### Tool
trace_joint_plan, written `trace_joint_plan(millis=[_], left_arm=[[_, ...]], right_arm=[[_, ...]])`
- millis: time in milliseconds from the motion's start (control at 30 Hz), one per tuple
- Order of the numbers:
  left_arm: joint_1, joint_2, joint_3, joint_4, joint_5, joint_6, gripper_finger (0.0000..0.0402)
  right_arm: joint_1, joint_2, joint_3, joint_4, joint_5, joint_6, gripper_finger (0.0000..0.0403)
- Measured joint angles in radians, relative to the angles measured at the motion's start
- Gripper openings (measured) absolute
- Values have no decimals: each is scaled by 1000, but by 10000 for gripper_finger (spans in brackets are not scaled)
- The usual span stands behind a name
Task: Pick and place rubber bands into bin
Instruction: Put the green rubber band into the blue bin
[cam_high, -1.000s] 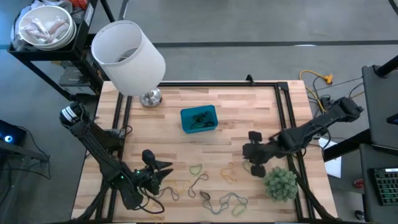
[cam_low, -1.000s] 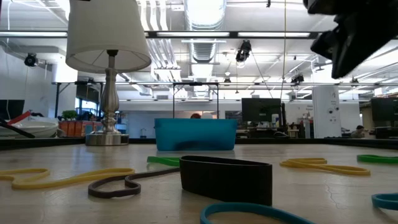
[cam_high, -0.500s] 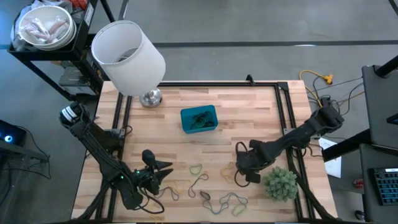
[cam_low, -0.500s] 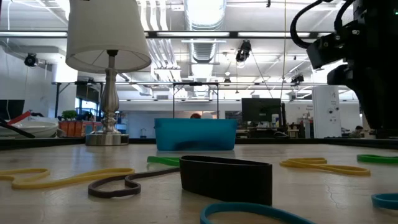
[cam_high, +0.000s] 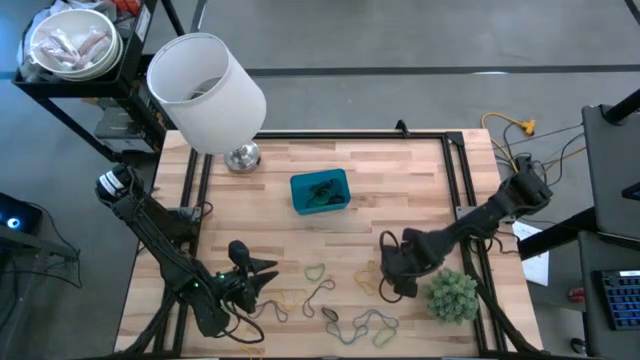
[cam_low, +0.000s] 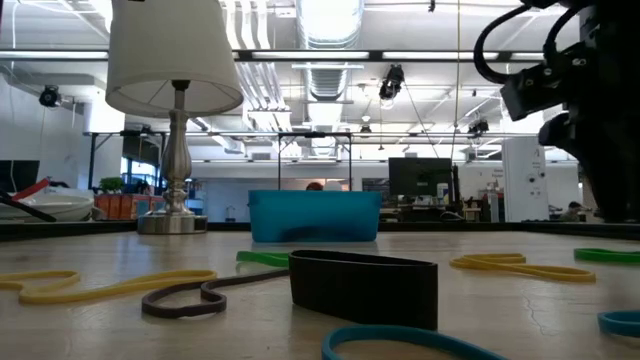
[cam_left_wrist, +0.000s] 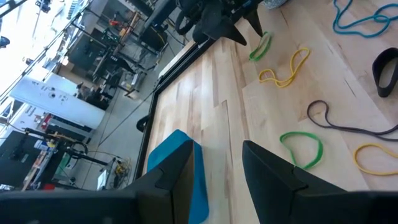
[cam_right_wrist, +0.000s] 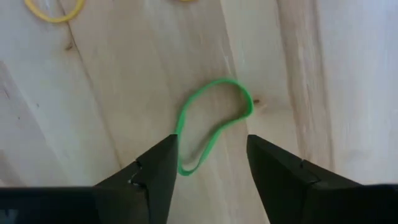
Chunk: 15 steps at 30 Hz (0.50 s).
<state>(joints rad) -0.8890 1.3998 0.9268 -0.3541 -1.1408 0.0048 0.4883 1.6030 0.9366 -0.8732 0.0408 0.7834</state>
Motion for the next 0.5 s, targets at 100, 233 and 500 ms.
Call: trace_joint_plan(millis=[100,233,500], left_arm=[[0,0,0,0,0,0,121],[0,0,0,2,0,0,121],[0,0,-1,2,0,-1,121]], right_arm=[[10,15,-12,9,0,21,197],[16,45,-20,38,0,14,198],[16,78,-45,48,3,5,198]])
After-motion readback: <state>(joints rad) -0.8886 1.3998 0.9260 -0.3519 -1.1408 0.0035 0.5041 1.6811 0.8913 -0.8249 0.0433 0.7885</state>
